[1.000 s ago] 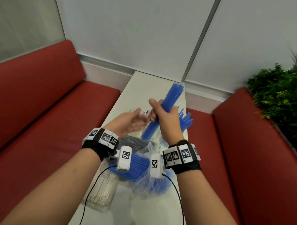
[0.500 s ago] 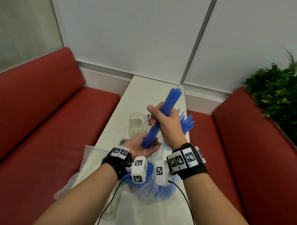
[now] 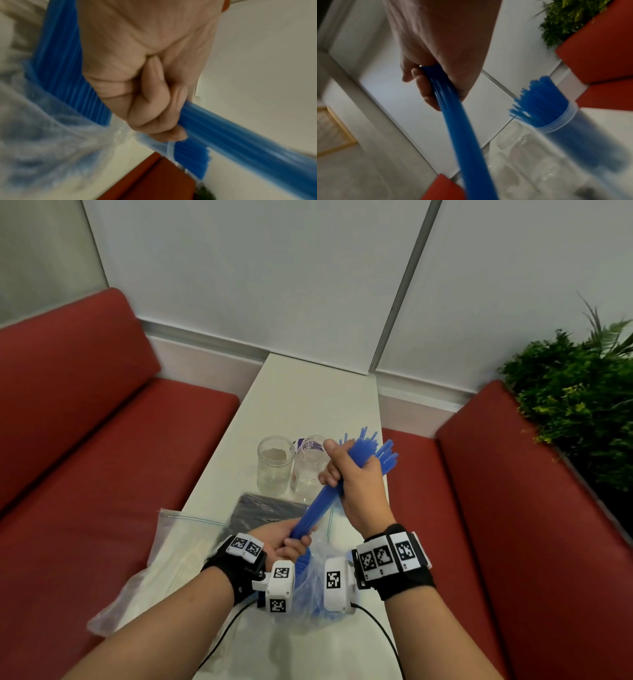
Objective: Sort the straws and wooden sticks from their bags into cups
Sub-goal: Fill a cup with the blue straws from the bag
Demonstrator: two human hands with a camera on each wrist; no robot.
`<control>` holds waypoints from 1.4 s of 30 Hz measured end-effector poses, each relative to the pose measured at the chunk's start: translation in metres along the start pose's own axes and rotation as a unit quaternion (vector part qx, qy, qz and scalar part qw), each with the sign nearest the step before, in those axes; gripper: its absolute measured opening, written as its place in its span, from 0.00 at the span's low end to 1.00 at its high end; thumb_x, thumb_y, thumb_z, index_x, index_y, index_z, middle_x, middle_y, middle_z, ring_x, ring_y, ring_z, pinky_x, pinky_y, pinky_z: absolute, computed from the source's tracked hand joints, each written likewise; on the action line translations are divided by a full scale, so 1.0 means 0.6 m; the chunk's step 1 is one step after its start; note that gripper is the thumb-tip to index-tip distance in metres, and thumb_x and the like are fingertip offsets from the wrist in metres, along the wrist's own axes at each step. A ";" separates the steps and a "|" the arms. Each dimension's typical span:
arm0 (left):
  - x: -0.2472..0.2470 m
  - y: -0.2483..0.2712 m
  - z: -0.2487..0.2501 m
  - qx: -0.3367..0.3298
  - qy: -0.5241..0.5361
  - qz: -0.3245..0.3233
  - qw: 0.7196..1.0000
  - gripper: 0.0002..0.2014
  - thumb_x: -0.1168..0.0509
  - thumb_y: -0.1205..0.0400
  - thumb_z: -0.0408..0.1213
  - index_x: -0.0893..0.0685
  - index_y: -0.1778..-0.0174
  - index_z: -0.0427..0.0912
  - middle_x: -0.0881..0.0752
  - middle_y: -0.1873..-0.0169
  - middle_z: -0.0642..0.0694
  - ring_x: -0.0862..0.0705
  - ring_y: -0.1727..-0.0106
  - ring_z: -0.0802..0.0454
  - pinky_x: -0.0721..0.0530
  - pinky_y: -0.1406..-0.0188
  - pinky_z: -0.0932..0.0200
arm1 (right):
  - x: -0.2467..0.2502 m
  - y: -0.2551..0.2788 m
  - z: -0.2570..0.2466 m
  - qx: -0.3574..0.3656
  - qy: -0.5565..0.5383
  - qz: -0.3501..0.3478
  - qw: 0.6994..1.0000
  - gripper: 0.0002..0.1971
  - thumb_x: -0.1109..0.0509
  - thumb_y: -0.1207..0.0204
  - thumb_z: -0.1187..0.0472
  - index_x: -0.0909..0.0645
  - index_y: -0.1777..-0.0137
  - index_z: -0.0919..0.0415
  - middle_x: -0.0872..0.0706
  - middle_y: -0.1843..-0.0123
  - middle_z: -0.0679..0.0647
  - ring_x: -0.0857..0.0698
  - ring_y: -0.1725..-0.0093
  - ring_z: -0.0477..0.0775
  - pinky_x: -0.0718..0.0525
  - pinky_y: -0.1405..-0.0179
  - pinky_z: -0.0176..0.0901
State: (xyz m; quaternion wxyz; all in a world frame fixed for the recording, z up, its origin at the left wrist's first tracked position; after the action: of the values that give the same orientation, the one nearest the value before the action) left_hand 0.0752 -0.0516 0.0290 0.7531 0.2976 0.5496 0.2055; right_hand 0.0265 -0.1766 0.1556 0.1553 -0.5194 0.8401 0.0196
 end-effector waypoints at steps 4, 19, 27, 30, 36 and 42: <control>0.025 -0.035 -0.007 -0.121 -0.164 0.180 0.962 0.19 0.41 0.11 0.41 0.21 0.66 0.34 0.20 0.77 0.41 0.27 0.85 0.54 0.33 0.89 0.68 | 0.059 -0.013 0.031 -0.007 0.034 0.075 0.997 0.21 0.20 0.22 0.51 0.27 0.70 0.49 0.32 0.74 0.51 0.30 0.74 0.52 0.24 0.66 0.46; 0.032 -0.065 0.017 -0.096 -0.878 0.175 0.435 0.21 0.32 0.19 0.37 0.21 0.30 0.41 0.21 0.30 0.43 0.21 0.32 0.42 0.21 0.32 0.43 | 0.181 -0.193 -0.050 0.061 0.203 0.224 0.951 0.20 0.22 0.24 0.43 0.24 0.71 0.50 0.22 0.76 0.49 0.25 0.74 0.49 0.21 0.67 0.47; 0.052 -0.078 0.010 -0.065 -0.923 0.198 0.324 0.36 0.28 0.22 0.50 0.33 0.20 0.43 0.32 0.23 0.45 0.32 0.24 0.41 0.33 0.27 0.34 | 0.201 -0.194 0.046 0.034 0.203 0.245 0.948 0.18 0.21 0.23 0.48 0.24 0.63 0.56 0.22 0.70 0.55 0.24 0.70 0.50 0.20 0.65 0.43; 0.052 -0.082 0.011 -0.064 -0.925 0.197 0.318 0.30 0.30 0.19 0.45 0.30 0.22 0.42 0.30 0.24 0.44 0.31 0.24 0.40 0.32 0.28 0.36 | 0.210 -0.190 0.072 0.028 0.204 0.251 0.946 0.16 0.19 0.23 0.51 0.22 0.62 0.55 0.18 0.71 0.51 0.21 0.70 0.45 0.17 0.65 0.32; 0.046 -0.084 0.025 -0.028 -0.921 0.201 0.334 0.18 0.39 0.13 0.42 0.24 0.28 0.39 0.21 0.30 0.41 0.22 0.30 0.41 0.30 0.28 0.40 | 0.212 -0.205 0.049 0.148 0.247 0.270 0.919 0.07 0.24 0.19 0.56 0.18 0.52 0.41 0.10 0.57 0.51 0.10 0.58 0.52 0.12 0.54 0.40; 0.031 -0.082 0.038 0.014 -0.922 0.207 0.326 0.13 0.44 0.12 0.35 0.17 0.37 0.38 0.15 0.38 0.42 0.15 0.39 0.42 0.19 0.40 0.46 | 0.211 -0.184 0.098 0.135 0.472 0.160 0.856 0.09 0.35 0.11 0.59 0.13 0.45 0.57 0.11 0.43 0.52 0.13 0.39 0.53 0.22 0.33 0.40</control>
State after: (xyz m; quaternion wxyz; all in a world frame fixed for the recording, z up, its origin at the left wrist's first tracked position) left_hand 0.1020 -0.0810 -0.0124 0.7058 0.4112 -0.5738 -0.0591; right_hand 0.0853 -0.3256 0.0783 -0.1968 -0.2992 0.8784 -0.3166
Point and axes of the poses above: each hand's wrist, its own y-axis away from the middle knuckle, its own x-axis out of the back of the hand, z = x × y, the point moved 2 cm from there along -y, towards the middle knuckle
